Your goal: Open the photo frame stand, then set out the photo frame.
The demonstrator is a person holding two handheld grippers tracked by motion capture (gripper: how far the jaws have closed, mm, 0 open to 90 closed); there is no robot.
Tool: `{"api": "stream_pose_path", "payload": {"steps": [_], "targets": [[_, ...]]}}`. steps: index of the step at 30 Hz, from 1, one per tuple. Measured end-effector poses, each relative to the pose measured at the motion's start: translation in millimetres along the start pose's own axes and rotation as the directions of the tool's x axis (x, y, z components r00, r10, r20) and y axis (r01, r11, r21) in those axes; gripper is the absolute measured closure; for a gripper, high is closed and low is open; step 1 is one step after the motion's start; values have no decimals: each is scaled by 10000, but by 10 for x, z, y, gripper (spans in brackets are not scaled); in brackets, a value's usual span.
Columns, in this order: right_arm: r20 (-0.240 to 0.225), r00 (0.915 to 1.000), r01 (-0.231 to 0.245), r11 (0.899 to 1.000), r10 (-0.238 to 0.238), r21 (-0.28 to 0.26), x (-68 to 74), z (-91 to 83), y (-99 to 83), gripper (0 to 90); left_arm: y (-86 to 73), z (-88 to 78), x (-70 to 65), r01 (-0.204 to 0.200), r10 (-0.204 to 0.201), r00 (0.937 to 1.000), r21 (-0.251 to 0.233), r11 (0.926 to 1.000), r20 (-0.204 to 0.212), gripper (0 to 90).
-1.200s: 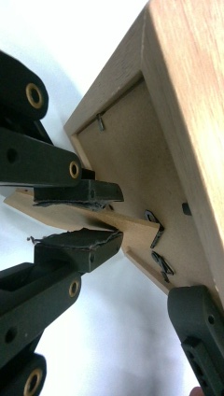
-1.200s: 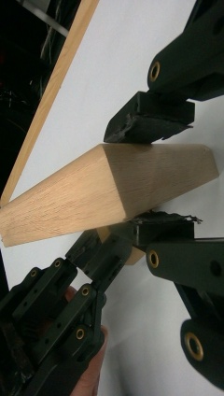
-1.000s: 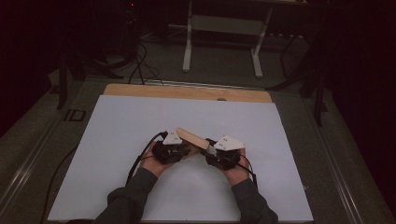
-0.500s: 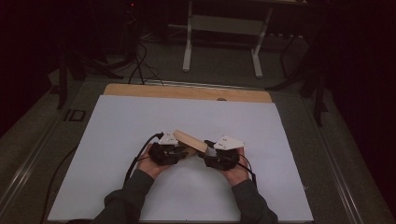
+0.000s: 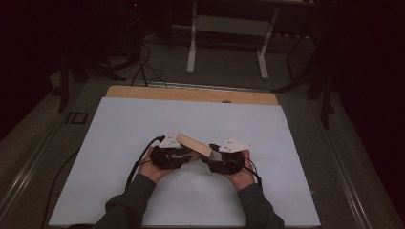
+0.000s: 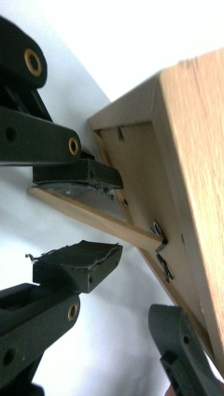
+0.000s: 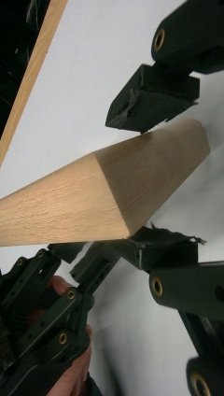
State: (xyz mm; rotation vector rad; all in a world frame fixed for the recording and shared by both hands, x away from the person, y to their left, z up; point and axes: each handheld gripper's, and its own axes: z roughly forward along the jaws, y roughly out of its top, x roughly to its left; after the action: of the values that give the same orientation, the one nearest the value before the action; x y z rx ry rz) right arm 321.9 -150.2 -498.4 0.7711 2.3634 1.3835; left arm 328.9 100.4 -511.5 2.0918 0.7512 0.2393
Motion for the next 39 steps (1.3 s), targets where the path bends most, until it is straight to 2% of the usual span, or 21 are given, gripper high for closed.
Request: {"api": "stream_pose_path", "payload": {"steps": [9,25,39], "targets": [[-77,9999,-132,9999,132,70,-25,-9,-20,356,-46,-56,52,188,-191,9997,-228,9996,-143,597],[-319,9993,-175,9996,183,227,-53,-46,-50,343,-83,-109,92,305,-322,9987,-423,9986,-402,600],[-545,9983,-195,9988,220,453,-110,-125,-87,378,-109,-162,123,354,-387,9973,-525,9980,-622,682]]}}
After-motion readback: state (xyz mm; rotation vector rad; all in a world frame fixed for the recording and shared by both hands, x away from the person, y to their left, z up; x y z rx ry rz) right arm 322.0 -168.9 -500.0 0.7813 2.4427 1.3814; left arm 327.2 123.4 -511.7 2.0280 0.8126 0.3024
